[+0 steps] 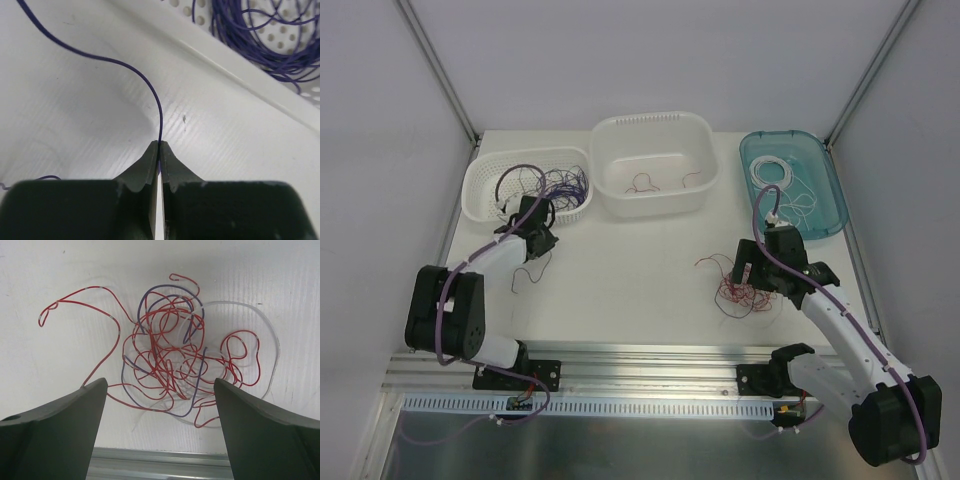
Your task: Untangle the cables
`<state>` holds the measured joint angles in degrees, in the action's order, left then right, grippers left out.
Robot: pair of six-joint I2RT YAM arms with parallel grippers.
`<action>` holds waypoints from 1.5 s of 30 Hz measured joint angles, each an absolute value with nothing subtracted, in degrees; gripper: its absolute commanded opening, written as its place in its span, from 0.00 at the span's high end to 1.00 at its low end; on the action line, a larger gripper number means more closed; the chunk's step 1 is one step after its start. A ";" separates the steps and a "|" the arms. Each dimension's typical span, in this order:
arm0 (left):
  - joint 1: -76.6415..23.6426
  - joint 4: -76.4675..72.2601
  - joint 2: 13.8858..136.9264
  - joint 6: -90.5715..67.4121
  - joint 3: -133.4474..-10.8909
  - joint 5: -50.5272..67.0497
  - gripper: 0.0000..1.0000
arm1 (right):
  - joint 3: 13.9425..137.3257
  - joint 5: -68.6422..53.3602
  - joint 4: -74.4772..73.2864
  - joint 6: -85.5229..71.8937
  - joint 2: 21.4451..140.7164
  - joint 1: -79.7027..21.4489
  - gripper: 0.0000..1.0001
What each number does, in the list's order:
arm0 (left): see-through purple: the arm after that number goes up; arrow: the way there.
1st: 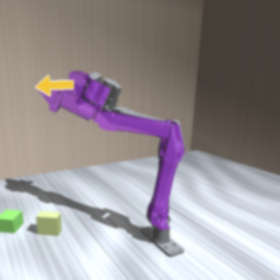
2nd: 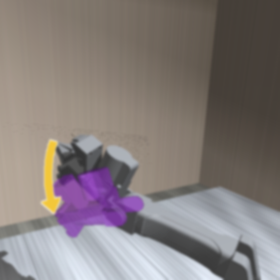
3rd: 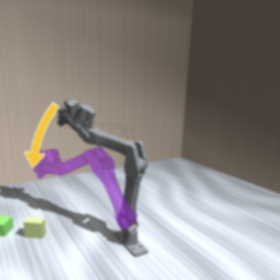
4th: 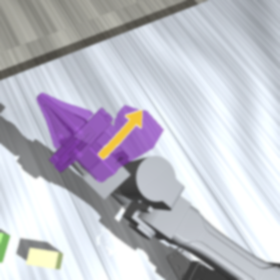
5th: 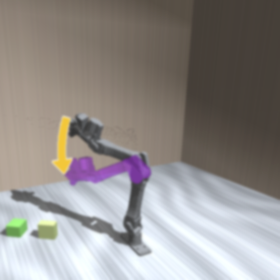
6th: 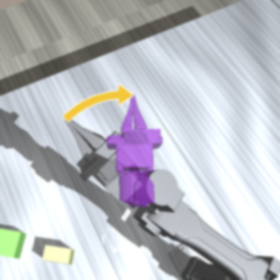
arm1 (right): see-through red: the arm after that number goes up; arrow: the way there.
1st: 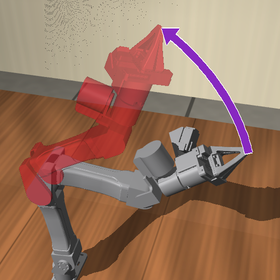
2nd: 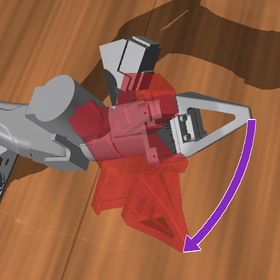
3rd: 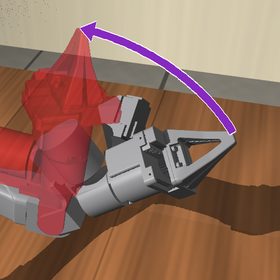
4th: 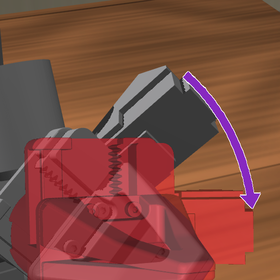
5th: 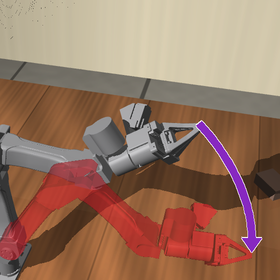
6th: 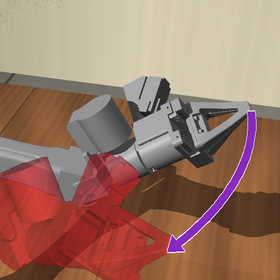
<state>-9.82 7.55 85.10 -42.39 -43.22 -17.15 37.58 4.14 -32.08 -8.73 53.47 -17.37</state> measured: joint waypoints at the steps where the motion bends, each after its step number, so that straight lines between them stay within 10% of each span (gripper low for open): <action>1: -9.82 8.47 83.22 -41.89 -43.24 -17.17 1.00 | 37.58 4.21 -32.16 -8.73 53.47 -17.37 0.08; 13: -9.69 26.50 72.79 -29.85 -66.98 -17.96 1.00 | 38.33 5.37 -33.65 -8.60 53.47 -17.37 0.08; 23: -8.84 31.97 85.69 -22.39 -100.68 -15.05 1.00 | 39.64 6.07 -34.20 -8.51 53.47 -17.37 0.08; 32: -4.36 31.73 102.80 -20.99 -106.85 -13.39 1.00 | 39.64 7.18 -35.40 -8.54 52.86 -17.37 0.08; 34: -3.92 31.18 106.45 -20.36 -106.80 -13.06 0.88 | 39.64 7.33 -35.75 -8.51 52.71 -17.37 0.08; 39: -3.27 30.20 110.37 -19.38 -104.14 -10.09 0.17 | 39.64 8.10 -36.82 -8.51 52.64 -17.39 0.08; 45: -3.31 29.34 106.04 -18.55 -97.54 -6.17 0.01 | 39.64 8.43 -37.10 -8.56 53.43 -17.37 0.09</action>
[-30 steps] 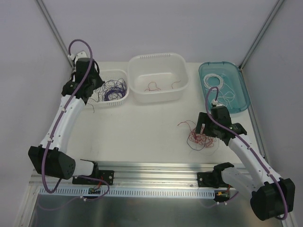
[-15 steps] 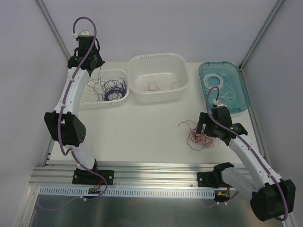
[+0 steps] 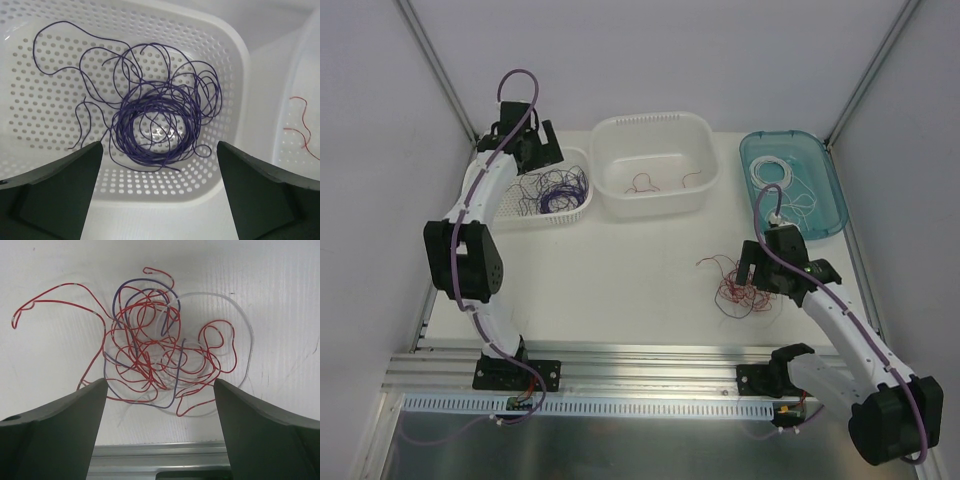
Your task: Untangle the cables
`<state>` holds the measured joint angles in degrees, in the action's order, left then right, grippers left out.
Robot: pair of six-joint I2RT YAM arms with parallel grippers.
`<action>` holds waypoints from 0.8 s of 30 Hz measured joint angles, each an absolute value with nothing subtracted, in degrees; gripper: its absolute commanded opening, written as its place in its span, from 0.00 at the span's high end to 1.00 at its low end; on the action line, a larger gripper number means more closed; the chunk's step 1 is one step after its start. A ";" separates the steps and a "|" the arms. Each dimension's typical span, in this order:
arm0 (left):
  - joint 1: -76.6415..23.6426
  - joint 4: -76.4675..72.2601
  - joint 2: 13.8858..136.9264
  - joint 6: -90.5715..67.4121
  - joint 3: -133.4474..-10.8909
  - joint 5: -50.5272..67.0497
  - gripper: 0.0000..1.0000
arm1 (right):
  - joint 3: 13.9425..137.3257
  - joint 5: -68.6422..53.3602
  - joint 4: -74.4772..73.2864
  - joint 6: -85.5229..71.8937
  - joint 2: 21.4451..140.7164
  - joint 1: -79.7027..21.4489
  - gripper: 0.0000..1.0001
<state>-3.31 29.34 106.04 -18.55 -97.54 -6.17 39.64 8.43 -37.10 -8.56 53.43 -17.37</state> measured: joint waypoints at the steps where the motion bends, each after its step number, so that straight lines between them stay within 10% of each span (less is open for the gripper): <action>1: -3.31 29.30 104.40 -18.52 -96.07 -5.67 0.01 | 39.64 8.56 -37.12 -8.60 53.80 -17.39 0.09; 12: -11.68 27.77 82.48 -18.55 -77.78 3.38 0.01 | 39.64 8.12 -34.48 -9.93 63.05 -18.44 0.27; 22: -24.51 28.32 77.01 -20.91 -64.27 7.66 0.01 | 42.46 3.62 -28.45 -11.77 74.00 -25.26 0.99; 24: -26.70 27.73 76.29 -21.76 -62.78 8.51 0.01 | 44.66 2.31 -28.16 -12.67 74.87 -26.06 0.99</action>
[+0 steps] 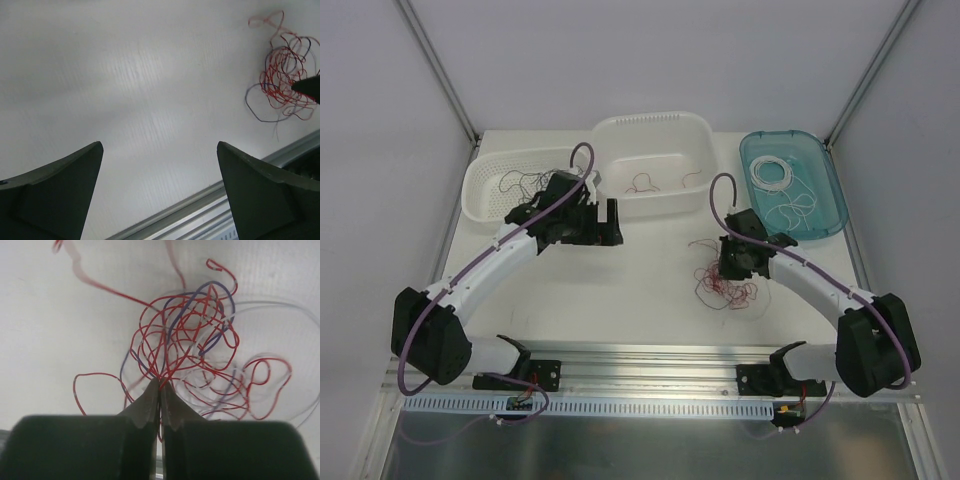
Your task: Untangle the cables
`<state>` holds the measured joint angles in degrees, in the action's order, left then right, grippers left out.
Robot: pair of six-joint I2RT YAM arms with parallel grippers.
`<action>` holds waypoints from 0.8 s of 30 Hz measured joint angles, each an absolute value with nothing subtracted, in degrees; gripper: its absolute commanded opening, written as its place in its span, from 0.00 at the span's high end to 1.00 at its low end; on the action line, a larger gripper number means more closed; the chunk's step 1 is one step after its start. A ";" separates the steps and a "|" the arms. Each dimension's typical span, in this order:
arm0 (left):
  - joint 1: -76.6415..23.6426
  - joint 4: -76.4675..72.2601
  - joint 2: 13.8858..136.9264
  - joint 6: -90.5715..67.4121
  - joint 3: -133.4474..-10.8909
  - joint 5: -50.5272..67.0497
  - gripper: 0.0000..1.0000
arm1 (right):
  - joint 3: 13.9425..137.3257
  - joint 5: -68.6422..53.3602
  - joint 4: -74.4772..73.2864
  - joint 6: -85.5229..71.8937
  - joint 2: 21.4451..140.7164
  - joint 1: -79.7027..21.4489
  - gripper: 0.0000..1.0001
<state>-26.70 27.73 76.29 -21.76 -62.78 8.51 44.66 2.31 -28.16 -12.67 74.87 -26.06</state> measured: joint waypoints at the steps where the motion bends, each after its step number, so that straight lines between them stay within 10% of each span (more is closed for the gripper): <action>1: -27.94 27.24 75.99 -22.28 -61.93 8.86 0.01 | 45.91 1.08 -27.81 -13.08 74.98 -26.28 0.99; 24: -36.45 8.78 87.88 -36.91 -54.52 12.51 0.24 | 53.60 -11.18 -18.52 -27.46 71.61 -27.05 0.99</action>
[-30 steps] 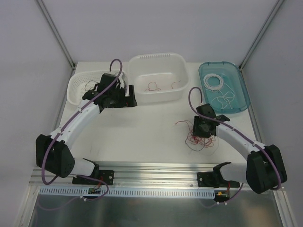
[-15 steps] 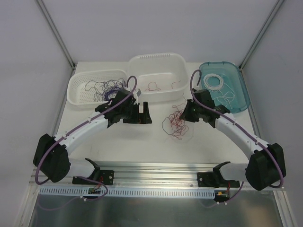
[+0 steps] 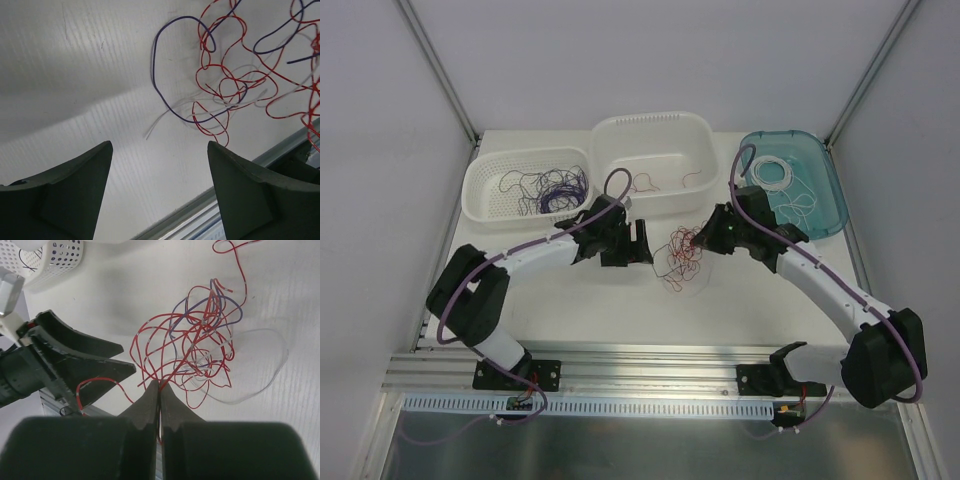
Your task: Untangle the cables
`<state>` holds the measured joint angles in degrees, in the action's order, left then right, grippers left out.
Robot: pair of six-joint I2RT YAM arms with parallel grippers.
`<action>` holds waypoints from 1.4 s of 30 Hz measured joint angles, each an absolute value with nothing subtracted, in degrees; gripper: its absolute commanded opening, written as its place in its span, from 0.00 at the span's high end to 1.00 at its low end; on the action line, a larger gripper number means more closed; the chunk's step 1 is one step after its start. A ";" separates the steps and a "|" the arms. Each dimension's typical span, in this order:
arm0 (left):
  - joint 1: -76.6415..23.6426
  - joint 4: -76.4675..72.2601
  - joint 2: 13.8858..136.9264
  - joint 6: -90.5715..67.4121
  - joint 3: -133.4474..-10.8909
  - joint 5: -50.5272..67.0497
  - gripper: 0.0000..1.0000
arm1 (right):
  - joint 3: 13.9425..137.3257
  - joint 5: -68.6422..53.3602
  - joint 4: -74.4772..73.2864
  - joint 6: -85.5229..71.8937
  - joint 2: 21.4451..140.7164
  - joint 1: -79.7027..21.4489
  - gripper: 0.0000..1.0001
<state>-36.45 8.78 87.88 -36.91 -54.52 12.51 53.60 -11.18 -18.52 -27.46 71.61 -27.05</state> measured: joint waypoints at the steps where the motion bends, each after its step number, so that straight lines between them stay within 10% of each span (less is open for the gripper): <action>1: -36.82 8.75 89.41 -37.30 -54.87 12.27 0.26 | 53.43 -11.16 -18.39 -27.62 71.61 -27.09 0.99; 42: -44.66 10.57 109.47 -30.09 -71.11 2.04 0.55 | 41.47 -3.95 -13.23 -28.56 85.58 -27.73 0.99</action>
